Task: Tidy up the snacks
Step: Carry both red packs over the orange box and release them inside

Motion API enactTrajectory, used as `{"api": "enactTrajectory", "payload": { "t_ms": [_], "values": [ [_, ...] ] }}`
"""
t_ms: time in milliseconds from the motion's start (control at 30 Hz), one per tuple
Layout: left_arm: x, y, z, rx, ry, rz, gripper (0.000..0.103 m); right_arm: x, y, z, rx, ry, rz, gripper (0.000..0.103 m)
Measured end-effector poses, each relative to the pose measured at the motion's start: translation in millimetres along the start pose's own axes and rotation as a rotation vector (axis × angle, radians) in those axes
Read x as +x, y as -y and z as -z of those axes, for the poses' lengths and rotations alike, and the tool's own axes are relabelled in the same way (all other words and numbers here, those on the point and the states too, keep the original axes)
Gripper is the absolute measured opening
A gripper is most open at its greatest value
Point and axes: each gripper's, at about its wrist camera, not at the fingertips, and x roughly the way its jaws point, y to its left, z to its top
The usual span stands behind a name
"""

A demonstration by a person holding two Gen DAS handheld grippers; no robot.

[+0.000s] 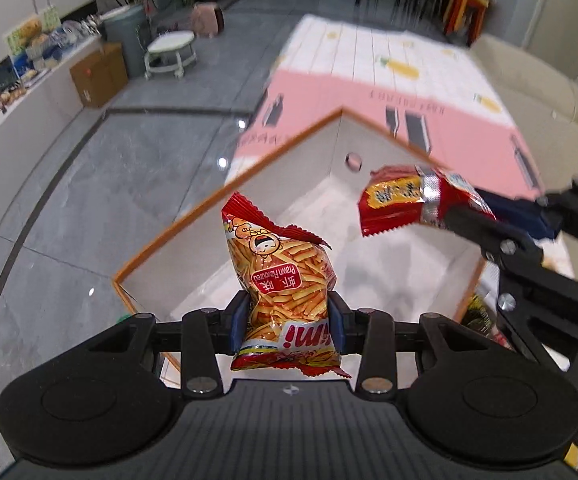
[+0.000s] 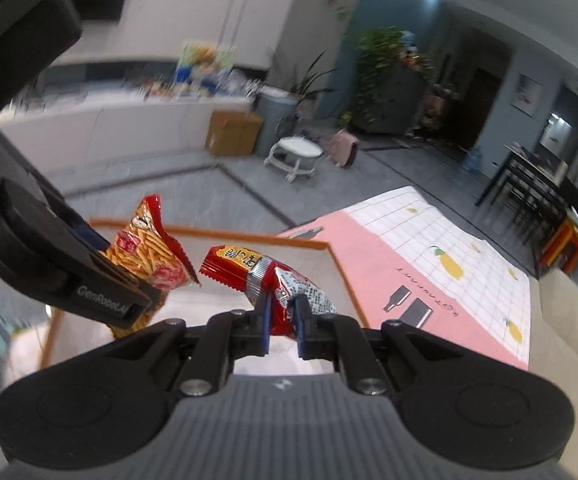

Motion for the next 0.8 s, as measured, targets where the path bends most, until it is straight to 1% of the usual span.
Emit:
{"api": "enactTrajectory", "payload": {
  "t_ms": [133, 233, 400, 567, 700, 800],
  "values": [
    [25.4, -0.9, 1.9, 0.031, -0.082, -0.013, 0.045, 33.1, -5.4, 4.3, -0.093, -0.076, -0.017, 0.007],
    [38.6, -2.0, 6.1, 0.039, -0.135, 0.005, 0.045, 53.9, -9.1, 10.9, -0.151, -0.135, -0.031, 0.007],
    [56.9, -1.6, 9.9, 0.046, -0.194, 0.019, 0.045, 74.0, -8.4, 19.2, -0.208, -0.204, -0.069, 0.007],
    [70.7, -0.9, 12.7, 0.054, -0.269, 0.029, 0.046, 91.2, -7.8, 19.5, -0.188, -0.287, -0.13, 0.008],
    [82.3, 2.0, 13.2, 0.068, -0.33, 0.028, 0.046, 93.3, -2.9, 23.5, -0.145, -0.34, -0.162, 0.011],
    [88.5, 5.1, 13.8, 0.078, -0.357, 0.019, 0.046, 96.9, 2.3, 23.9, -0.097, -0.373, -0.188, 0.014]
  ]
}}
